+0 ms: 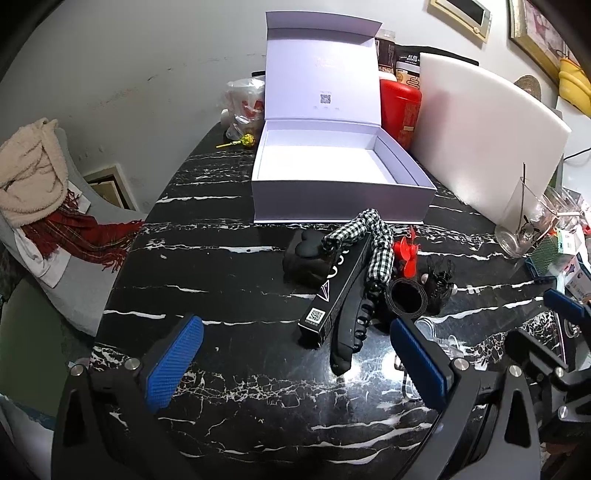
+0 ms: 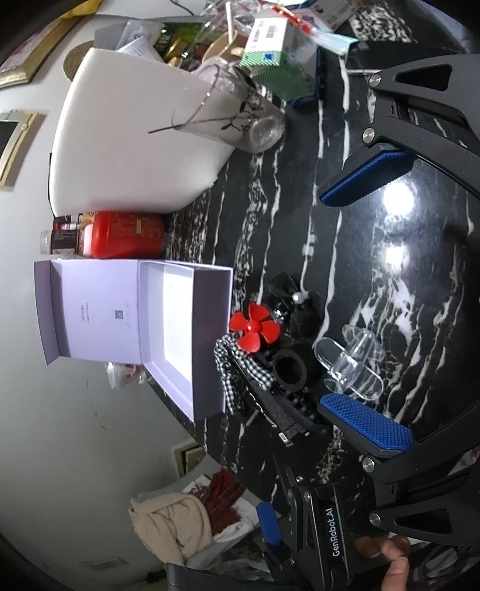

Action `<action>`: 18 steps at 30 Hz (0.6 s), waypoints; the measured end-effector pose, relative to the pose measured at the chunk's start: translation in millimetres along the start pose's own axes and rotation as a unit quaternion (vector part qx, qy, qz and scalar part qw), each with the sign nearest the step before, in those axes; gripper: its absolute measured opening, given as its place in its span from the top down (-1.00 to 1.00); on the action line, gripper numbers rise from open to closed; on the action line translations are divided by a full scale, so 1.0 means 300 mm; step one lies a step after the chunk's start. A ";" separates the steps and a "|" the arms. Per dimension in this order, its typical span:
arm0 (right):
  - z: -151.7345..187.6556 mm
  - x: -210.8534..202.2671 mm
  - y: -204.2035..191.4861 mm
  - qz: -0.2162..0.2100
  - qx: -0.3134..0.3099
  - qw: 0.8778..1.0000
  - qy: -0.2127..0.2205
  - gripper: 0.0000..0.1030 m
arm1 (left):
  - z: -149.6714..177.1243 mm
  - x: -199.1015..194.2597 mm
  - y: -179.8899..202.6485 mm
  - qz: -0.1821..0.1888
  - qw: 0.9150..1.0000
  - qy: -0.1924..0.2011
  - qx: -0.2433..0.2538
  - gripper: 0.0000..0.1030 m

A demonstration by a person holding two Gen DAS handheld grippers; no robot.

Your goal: Organize rigid objects

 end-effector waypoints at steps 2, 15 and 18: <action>0.010 0.008 -0.008 -0.009 0.001 1.000 -0.004 -1.00 | 0.007 0.003 -0.002 0.000 1.000 -0.002 0.001 -1.00; 0.096 0.110 -0.105 -0.068 -0.007 0.997 -0.035 -0.85 | 0.050 0.035 -0.063 -0.002 1.000 -0.008 -0.007 -1.00; 0.109 0.139 -0.122 -0.077 -0.009 0.996 -0.041 -0.83 | 0.062 0.052 -0.074 0.002 1.000 -0.016 -0.009 -1.00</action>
Point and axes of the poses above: each gripper's, at about its wrist camera, not at the fingertips, and x roughly the way its jaws point, y to its right, z to its underside, the point moved 7 cm from there along x, roughly the way its jaws point, and after that the axes turned 4 degrees about y, right-handed, at the moved point
